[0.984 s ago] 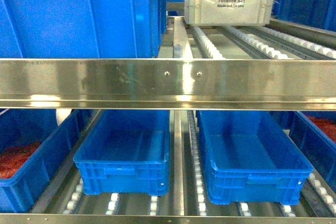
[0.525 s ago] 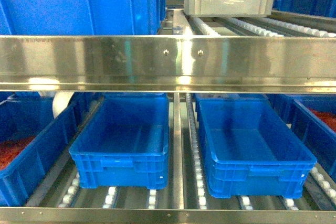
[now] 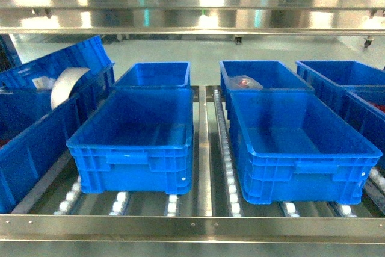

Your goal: Sort blue parts and orange caps into right shelf containers

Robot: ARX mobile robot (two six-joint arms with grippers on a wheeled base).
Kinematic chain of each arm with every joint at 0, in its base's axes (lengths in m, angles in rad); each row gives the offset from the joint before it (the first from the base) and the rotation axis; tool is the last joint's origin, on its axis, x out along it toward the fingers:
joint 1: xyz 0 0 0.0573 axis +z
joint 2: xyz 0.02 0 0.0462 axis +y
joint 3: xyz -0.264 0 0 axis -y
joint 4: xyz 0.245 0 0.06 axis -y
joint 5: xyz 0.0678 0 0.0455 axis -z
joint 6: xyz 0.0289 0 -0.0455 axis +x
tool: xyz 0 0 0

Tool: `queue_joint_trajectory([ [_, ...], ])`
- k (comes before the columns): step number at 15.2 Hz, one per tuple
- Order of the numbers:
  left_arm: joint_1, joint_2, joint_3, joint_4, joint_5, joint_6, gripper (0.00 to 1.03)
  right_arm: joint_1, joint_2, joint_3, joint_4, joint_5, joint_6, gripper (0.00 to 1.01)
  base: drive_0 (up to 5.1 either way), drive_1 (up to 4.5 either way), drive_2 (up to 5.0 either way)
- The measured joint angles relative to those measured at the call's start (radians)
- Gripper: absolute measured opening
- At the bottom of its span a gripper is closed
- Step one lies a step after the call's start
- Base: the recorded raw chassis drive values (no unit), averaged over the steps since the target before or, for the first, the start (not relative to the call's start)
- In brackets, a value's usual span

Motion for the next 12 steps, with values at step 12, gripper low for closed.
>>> queue_joint_trajectory([
  [12,0.0,0.0,0.0,-0.001,0.0,0.0,0.42,0.0,0.0,0.0,0.0,-0.001,0.0,0.43,0.0,0.0,0.0],
])
